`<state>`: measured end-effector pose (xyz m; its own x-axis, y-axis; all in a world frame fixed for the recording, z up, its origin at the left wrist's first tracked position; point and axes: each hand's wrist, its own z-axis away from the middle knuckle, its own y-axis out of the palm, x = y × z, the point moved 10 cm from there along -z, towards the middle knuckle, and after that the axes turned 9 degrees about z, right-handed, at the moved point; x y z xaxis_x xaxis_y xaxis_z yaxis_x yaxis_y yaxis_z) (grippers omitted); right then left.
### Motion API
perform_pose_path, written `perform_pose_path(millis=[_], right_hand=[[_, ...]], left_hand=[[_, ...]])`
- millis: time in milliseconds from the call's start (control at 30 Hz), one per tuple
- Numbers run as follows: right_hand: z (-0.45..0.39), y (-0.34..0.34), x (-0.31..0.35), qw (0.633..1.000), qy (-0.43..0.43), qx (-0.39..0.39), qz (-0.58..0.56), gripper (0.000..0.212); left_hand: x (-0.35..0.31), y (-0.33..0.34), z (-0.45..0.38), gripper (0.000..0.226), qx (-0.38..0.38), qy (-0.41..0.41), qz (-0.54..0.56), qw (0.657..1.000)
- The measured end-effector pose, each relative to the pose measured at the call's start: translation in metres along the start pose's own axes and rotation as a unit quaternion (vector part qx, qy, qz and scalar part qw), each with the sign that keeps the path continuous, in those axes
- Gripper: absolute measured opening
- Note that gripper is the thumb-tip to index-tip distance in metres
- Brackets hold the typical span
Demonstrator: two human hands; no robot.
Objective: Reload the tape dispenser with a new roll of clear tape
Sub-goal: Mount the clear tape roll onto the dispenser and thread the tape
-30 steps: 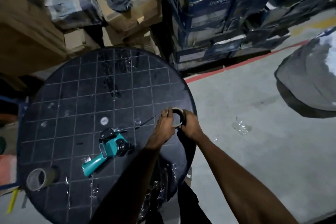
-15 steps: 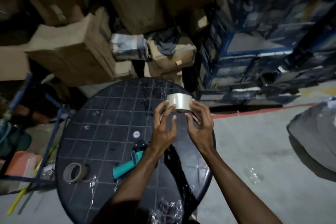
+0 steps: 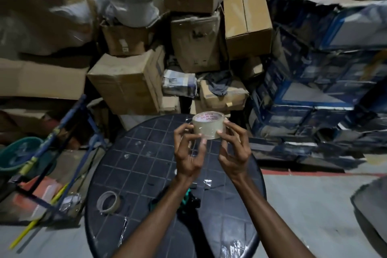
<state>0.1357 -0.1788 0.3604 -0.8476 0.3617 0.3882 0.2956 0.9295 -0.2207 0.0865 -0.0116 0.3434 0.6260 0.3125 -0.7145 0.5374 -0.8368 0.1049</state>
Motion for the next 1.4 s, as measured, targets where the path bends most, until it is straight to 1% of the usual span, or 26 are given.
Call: perform_pose_path(millis=[67, 167, 267, 367, 433, 500, 567, 667, 767, 867, 967, 1067, 1133, 1200, 1300, 1400], right_hand=[[0.001, 0.005, 0.006, 1.000, 0.004, 0.022, 0.003, 0.057], [0.005, 0.012, 0.014, 0.999, -0.005, 0.051, 0.018, 0.050], [0.003, 0.012, 0.019, 0.998, -0.008, 0.065, 0.023, 0.055], [-0.002, 0.003, 0.012, 0.997, 0.037, 0.053, 0.031, 0.050], [-0.006, -0.005, 0.005, 0.997, 0.062, 0.040, 0.027, 0.049], [-0.010, -0.006, 0.001, 0.997, 0.068, 0.045, 0.017, 0.049], [-0.016, -0.006, -0.001, 0.996, 0.075, 0.057, 0.012, 0.049], [-0.023, -0.005, 0.000, 0.994, 0.080, 0.080, 0.005, 0.047], [-0.030, 0.003, 0.004, 0.988, 0.085, 0.127, -0.008, 0.047], [-0.035, 0.011, 0.006, 0.979, 0.084, 0.183, -0.022, 0.045], [-0.040, 0.016, 0.008, 0.966, 0.088, 0.239, -0.044, 0.047], [-0.045, 0.019, 0.024, 0.959, 0.036, 0.277, -0.039, 0.056], [-0.046, 0.022, 0.032, 0.954, 0.007, 0.300, -0.016, 0.066], [-0.045, 0.025, 0.032, 0.949, 0.002, 0.315, 0.005, 0.073], [-0.042, 0.027, 0.027, 0.945, 0.036, 0.325, -0.008, 0.079], [-0.042, 0.025, 0.018, 0.948, 0.089, 0.306, 0.001, 0.076]], left_hand=[[0.007, -0.008, -0.002, 0.015, -0.069, -0.086, 0.028, 0.993], [0.017, -0.014, -0.002, 0.016, -0.137, -0.169, 0.088, 0.972], [0.026, -0.018, -0.001, 0.014, -0.156, -0.208, 0.117, 0.958], [0.042, -0.020, 0.001, 0.007, -0.169, -0.257, 0.132, 0.942], [0.052, -0.019, 0.002, 0.010, -0.175, -0.290, 0.140, 0.931], [0.058, -0.014, 0.003, 0.013, -0.154, -0.309, 0.150, 0.927], [0.059, -0.004, 0.005, 0.021, -0.109, -0.328, 0.168, 0.923], [0.061, 0.008, 0.008, 0.023, -0.069, -0.346, 0.201, 0.914], [0.068, 0.003, 0.010, 0.032, -0.080, -0.352, 0.148, 0.921], [0.075, -0.002, 0.012, 0.024, -0.070, -0.347, 0.115, 0.928], [0.073, -0.003, 0.012, 0.022, -0.056, -0.351, 0.087, 0.930], [0.069, 0.005, 0.011, 0.022, -0.015, -0.355, 0.091, 0.930], [0.069, 0.010, 0.012, 0.022, -0.006, -0.382, 0.111, 0.917], [0.067, 0.017, 0.015, 0.021, -0.003, -0.421, 0.133, 0.897], [0.070, 0.025, 0.024, 0.025, 0.017, -0.485, 0.162, 0.859], [0.078, 0.027, 0.038, 0.027, 0.027, -0.552, 0.190, 0.812]])
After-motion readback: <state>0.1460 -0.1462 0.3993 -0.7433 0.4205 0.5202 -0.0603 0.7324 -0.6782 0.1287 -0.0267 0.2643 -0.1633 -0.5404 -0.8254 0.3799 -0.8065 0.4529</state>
